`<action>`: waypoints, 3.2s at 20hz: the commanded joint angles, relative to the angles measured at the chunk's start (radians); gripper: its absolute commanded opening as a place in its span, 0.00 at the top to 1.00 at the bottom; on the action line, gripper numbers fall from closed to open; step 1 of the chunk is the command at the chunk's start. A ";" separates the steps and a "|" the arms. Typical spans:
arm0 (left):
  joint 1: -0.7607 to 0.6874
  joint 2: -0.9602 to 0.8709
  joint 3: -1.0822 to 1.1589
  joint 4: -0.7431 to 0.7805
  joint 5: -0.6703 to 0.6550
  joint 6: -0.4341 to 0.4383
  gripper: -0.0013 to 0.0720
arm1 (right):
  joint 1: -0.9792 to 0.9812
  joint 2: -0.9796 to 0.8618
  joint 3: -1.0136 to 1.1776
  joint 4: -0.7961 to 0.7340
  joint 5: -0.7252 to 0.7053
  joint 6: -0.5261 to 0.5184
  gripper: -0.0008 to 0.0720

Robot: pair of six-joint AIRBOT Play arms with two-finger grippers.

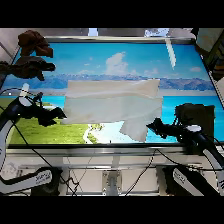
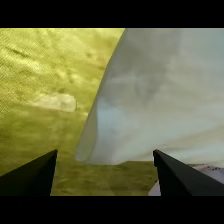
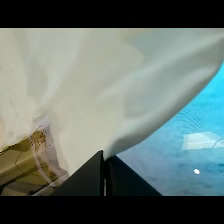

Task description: Fold the shirts.

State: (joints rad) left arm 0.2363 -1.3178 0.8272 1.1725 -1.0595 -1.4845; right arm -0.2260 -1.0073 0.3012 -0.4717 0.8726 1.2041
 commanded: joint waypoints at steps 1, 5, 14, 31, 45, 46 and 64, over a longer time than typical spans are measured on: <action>0.001 -0.034 0.000 0.005 0.014 0.006 0.04 | 0.001 0.001 0.002 0.000 0.002 0.000 0.95; 0.001 -0.097 0.000 -0.085 0.041 0.006 0.06 | 0.001 0.001 0.002 0.001 0.002 0.000 0.95; 0.001 -0.117 0.002 -0.266 0.001 0.045 0.96 | 0.001 0.002 0.002 0.021 0.008 0.000 0.95; 0.001 0.356 -0.004 -0.138 -0.315 -0.005 0.96 | -0.001 0.746 0.009 -0.219 0.215 0.416 0.96; 0.001 0.337 -0.003 -0.196 0.253 -0.155 0.96 | -0.001 0.378 0.295 -0.486 -0.066 0.315 0.96; 0.001 0.318 -0.002 -0.206 0.275 -0.155 0.96 | -0.001 0.282 0.353 -0.486 -0.078 0.275 0.96; -0.150 -0.137 0.134 -0.196 0.395 -0.119 0.96 | 0.126 -0.554 0.769 -0.385 -0.232 -0.002 0.96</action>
State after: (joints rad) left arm 0.1036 -1.4002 0.9562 0.9783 -0.6865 -1.6051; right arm -0.1188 -1.4994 1.0630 -0.8410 0.6525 1.2114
